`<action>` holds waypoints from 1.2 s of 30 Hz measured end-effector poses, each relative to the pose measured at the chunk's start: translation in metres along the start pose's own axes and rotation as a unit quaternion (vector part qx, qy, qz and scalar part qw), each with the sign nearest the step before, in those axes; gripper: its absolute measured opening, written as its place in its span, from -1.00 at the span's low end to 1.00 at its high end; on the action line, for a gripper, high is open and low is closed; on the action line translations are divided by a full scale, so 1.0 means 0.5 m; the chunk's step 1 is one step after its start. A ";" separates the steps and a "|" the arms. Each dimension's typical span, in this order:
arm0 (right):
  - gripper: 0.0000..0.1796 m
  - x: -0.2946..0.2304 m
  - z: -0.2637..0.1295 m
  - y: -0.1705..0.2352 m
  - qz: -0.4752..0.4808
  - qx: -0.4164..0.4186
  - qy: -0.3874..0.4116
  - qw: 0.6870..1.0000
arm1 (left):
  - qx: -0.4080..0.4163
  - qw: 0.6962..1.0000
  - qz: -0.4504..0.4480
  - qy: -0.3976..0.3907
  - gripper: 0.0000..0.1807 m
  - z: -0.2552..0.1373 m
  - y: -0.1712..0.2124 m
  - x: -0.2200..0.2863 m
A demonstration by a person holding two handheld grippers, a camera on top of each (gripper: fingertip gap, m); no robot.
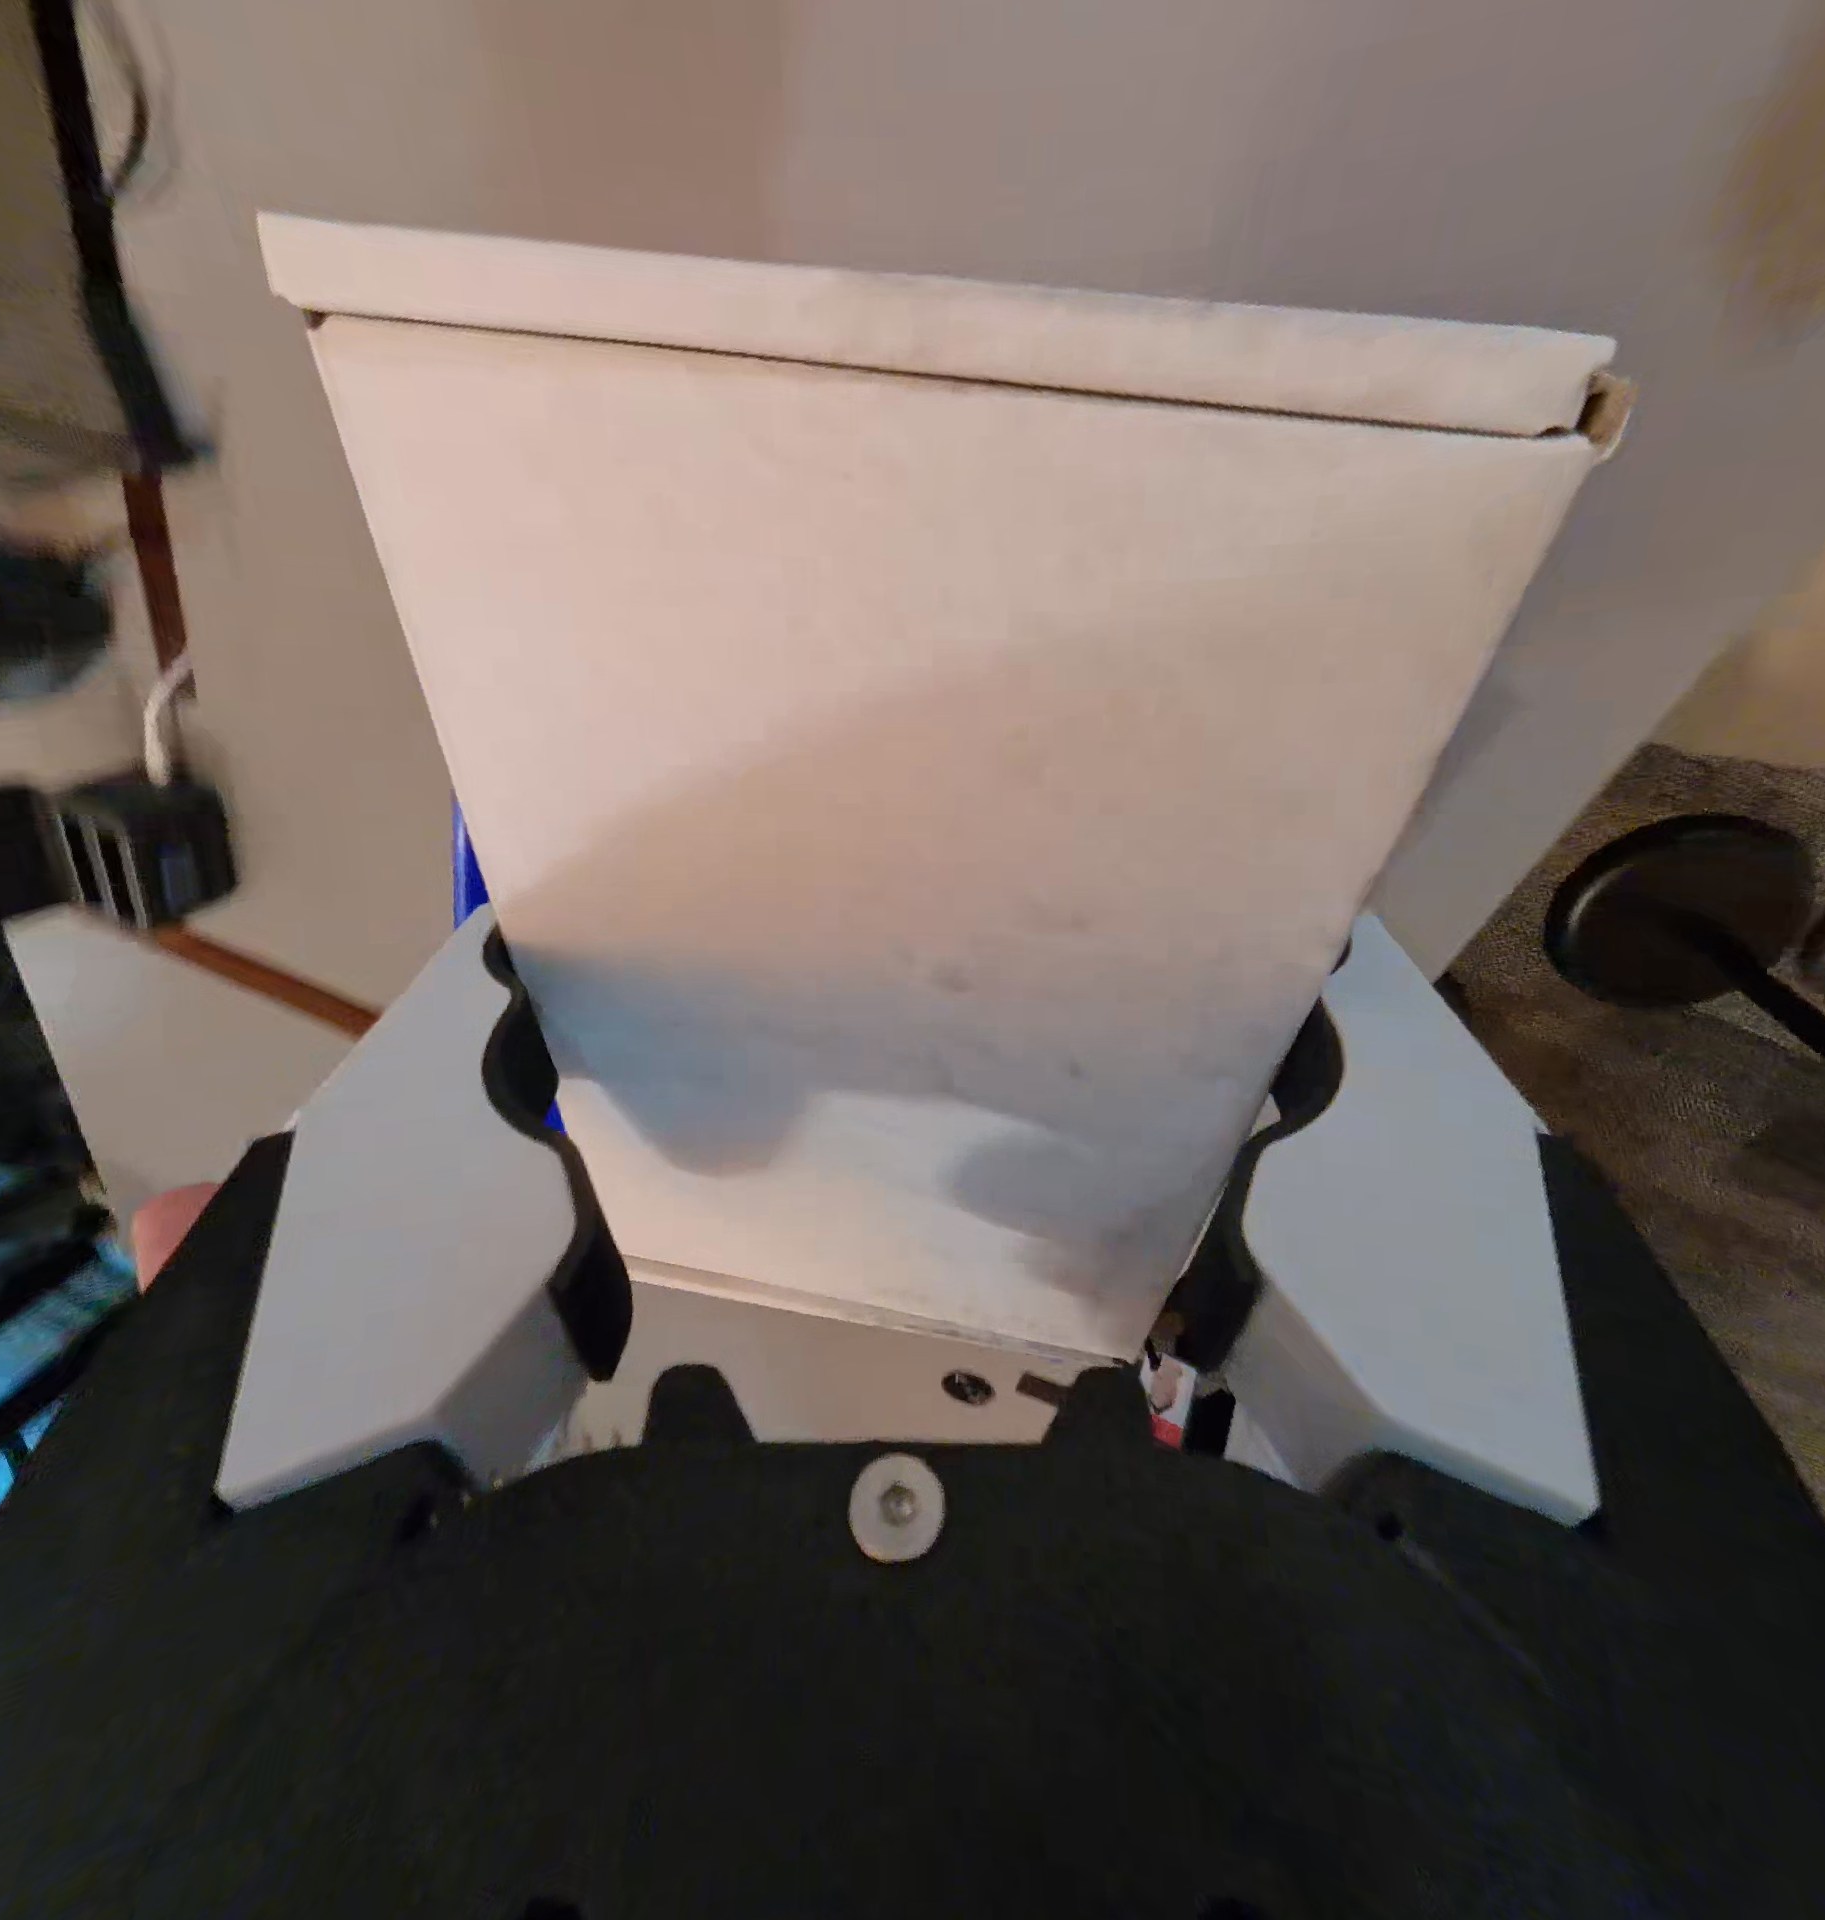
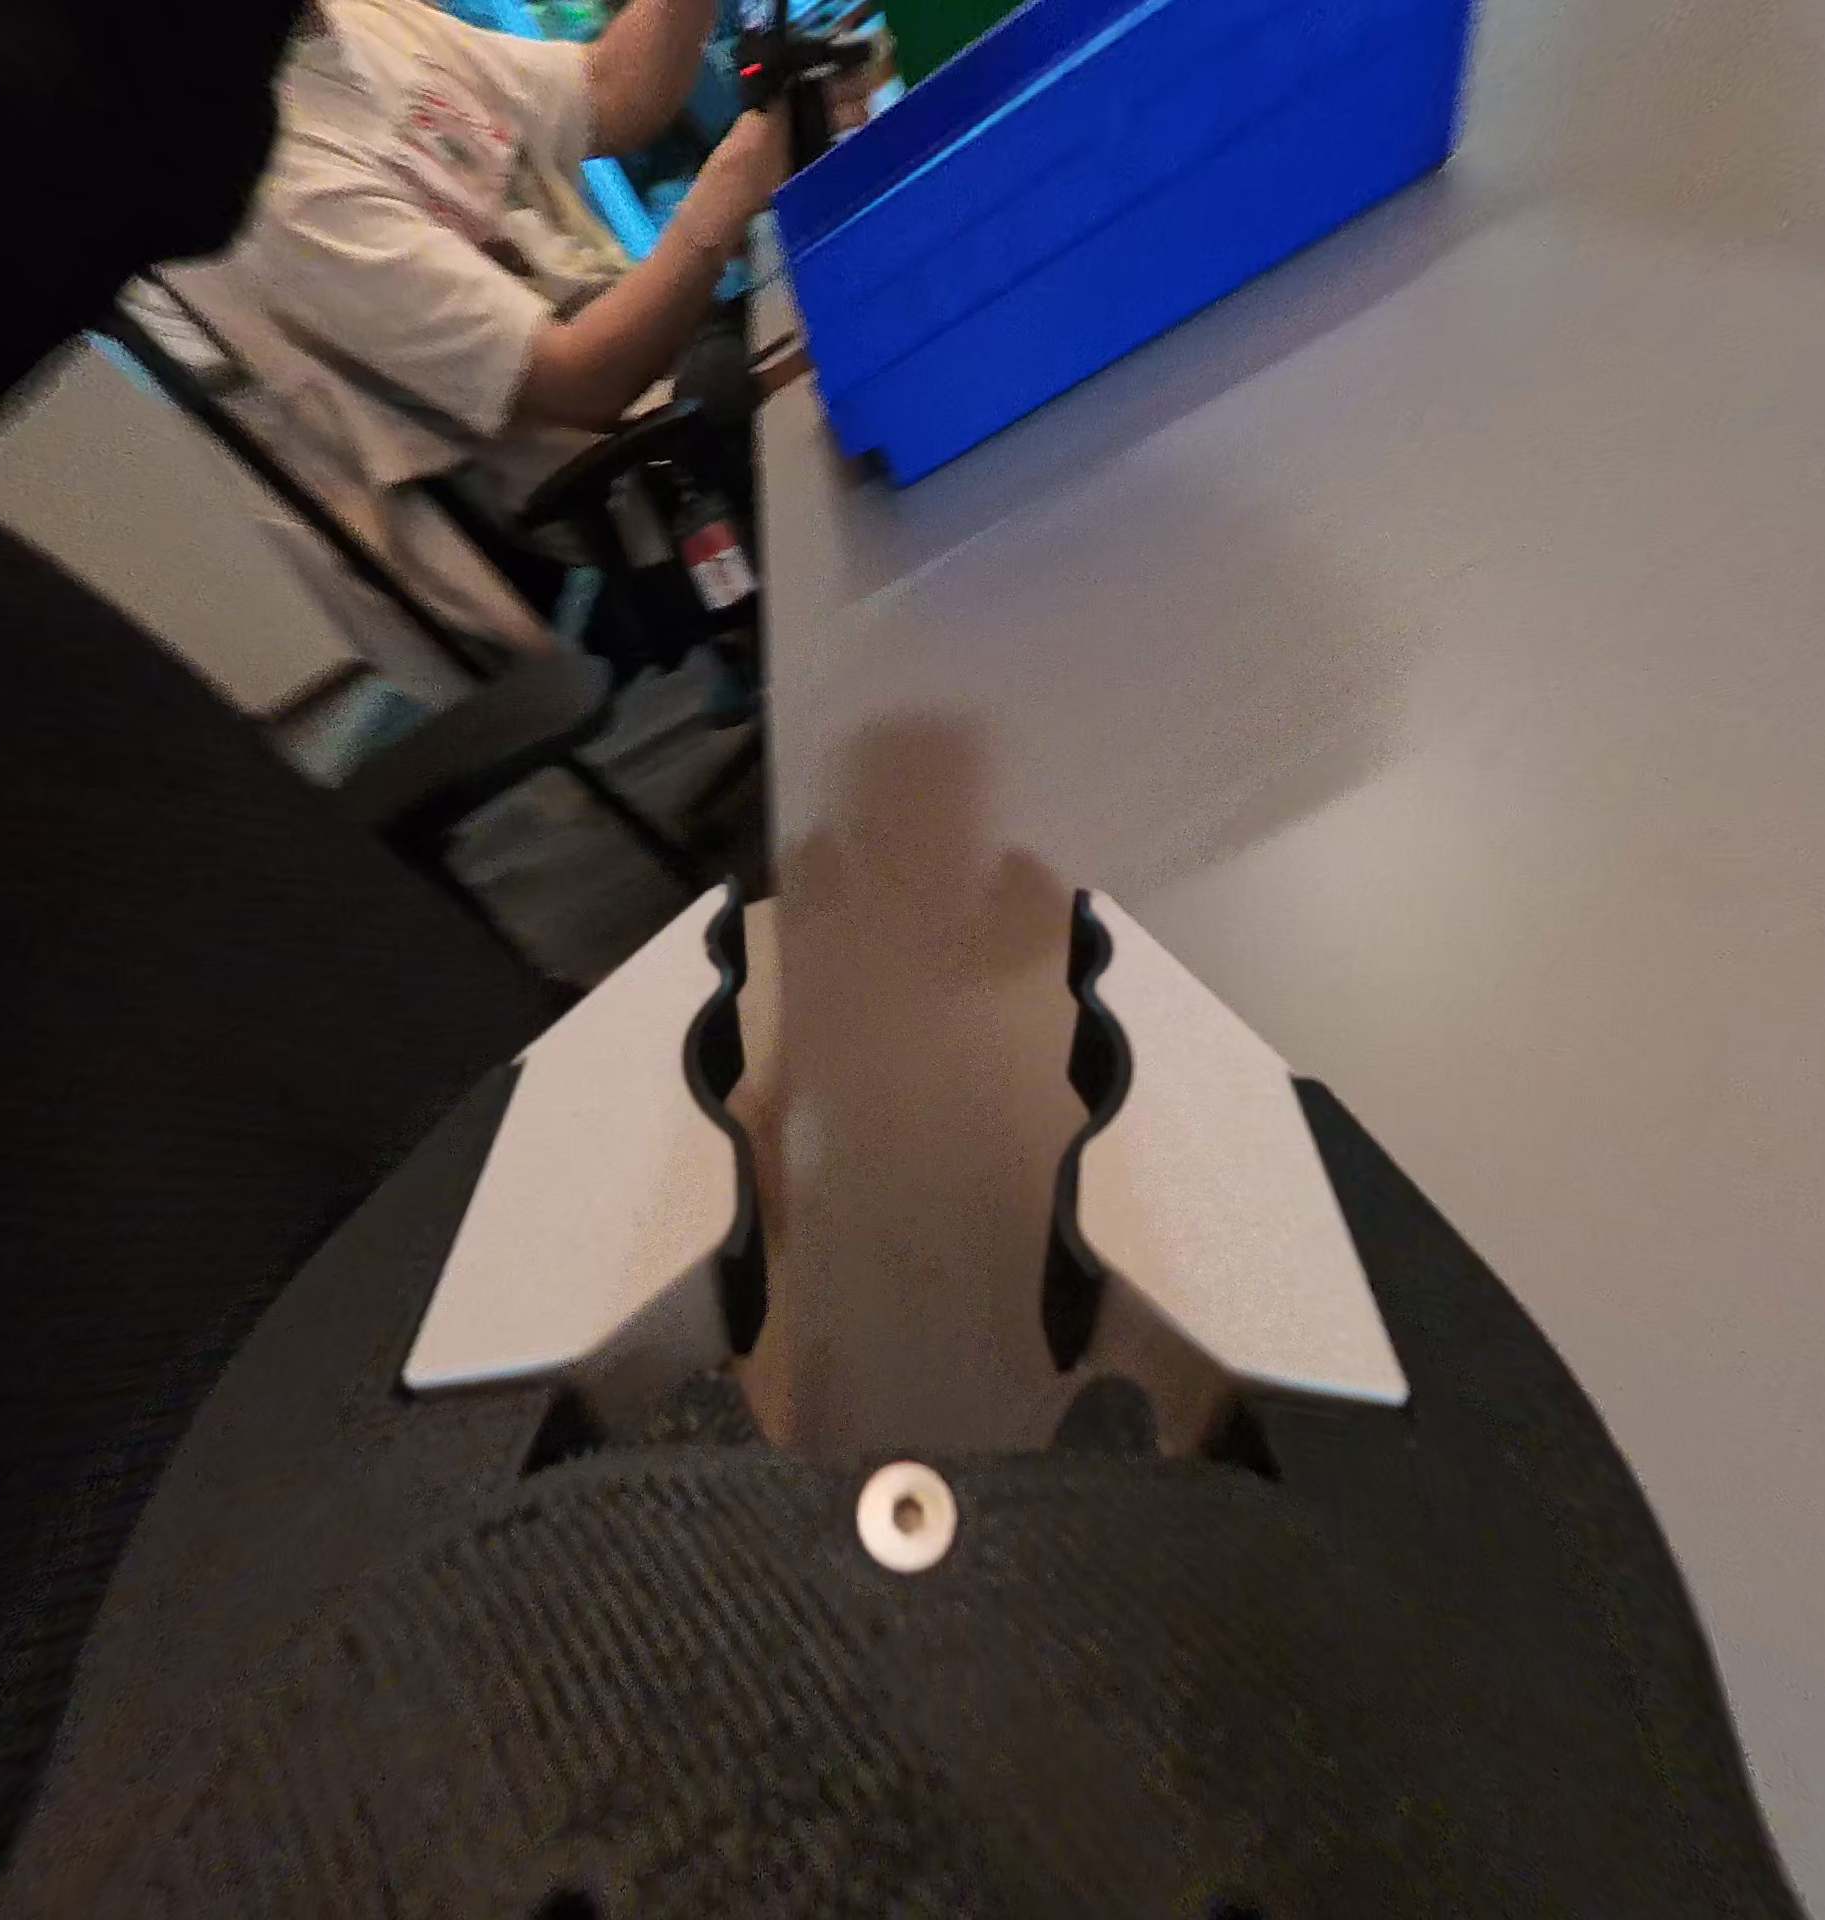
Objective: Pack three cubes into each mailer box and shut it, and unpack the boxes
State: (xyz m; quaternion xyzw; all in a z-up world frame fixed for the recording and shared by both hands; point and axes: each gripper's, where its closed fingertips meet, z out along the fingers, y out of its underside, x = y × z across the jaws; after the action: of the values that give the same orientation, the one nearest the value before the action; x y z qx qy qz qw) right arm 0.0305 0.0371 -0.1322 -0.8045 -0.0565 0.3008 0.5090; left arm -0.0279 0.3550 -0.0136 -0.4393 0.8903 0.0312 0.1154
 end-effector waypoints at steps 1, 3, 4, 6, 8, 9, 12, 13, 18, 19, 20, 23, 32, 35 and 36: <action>-0.29 0.016 -0.012 -0.011 -0.047 0.010 0.040 0.998 | 0.004 1.000 0.022 0.008 0.57 0.000 -0.040 0.024; -0.38 0.043 -0.039 -0.022 -0.148 0.005 0.119 0.982 | 0.004 0.997 0.082 0.009 0.57 0.018 -0.114 0.063; -0.41 0.060 -0.054 -0.022 -0.193 -0.009 0.163 0.967 | -0.003 0.994 0.112 0.008 0.57 0.033 -0.145 0.079; -0.33 0.089 -0.082 -0.026 -0.266 -0.030 0.240 0.933 | -0.017 0.988 0.149 0.021 0.56 0.064 -0.200 0.112; -0.19 0.106 -0.106 -0.038 -0.323 -0.032 0.303 0.896 | -0.022 0.984 0.176 0.036 0.58 0.092 -0.254 0.143; -0.11 0.108 -0.116 -0.048 -0.349 -0.026 0.329 0.877 | -0.020 0.981 0.187 0.041 0.58 0.104 -0.282 0.158; 0.02 0.101 -0.132 -0.073 -0.429 -0.006 0.386 0.817 | -0.006 0.974 0.217 0.069 0.58 0.138 -0.363 0.216; 0.05 0.097 -0.134 -0.078 -0.454 -0.005 0.399 0.797 | -0.003 0.970 0.229 0.077 0.57 0.148 -0.386 0.237; 0.08 0.082 -0.121 -0.061 -0.555 -0.038 0.423 0.715 | 0.008 0.952 0.284 0.114 0.57 0.191 -0.482 0.333; 0.05 0.080 -0.122 -0.059 -0.570 -0.044 0.428 0.701 | 0.009 0.949 0.291 0.117 0.57 0.195 -0.497 0.347; 0.00 0.077 -0.122 -0.056 -0.579 -0.048 0.429 0.691 | 0.012 0.947 0.297 0.119 0.56 0.198 -0.511 0.360; -0.16 0.073 -0.124 -0.043 -0.594 -0.067 0.422 0.681 | 0.021 0.943 0.308 0.125 0.56 0.204 -0.542 0.394; -0.22 0.127 -0.201 -0.055 -0.554 -0.066 0.464 0.688 | 0.186 0.963 0.196 -0.011 0.40 0.184 -0.563 0.289; -0.22 0.147 -0.231 -0.053 -0.506 -0.045 0.449 0.735 | 0.264 0.958 0.115 0.002 0.35 0.189 -0.529 0.280; -0.22 0.151 -0.234 -0.046 -0.480 -0.039 0.435 0.761 | 0.293 0.952 0.085 0.023 0.35 0.194 -0.522 0.289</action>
State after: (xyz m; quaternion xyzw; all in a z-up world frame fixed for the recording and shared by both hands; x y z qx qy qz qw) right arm 0.1604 -0.0139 -0.1096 -0.7358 -0.2197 -0.3672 0.5249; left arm 0.1104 0.0983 -0.1296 -0.3097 0.8967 -0.2315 0.2155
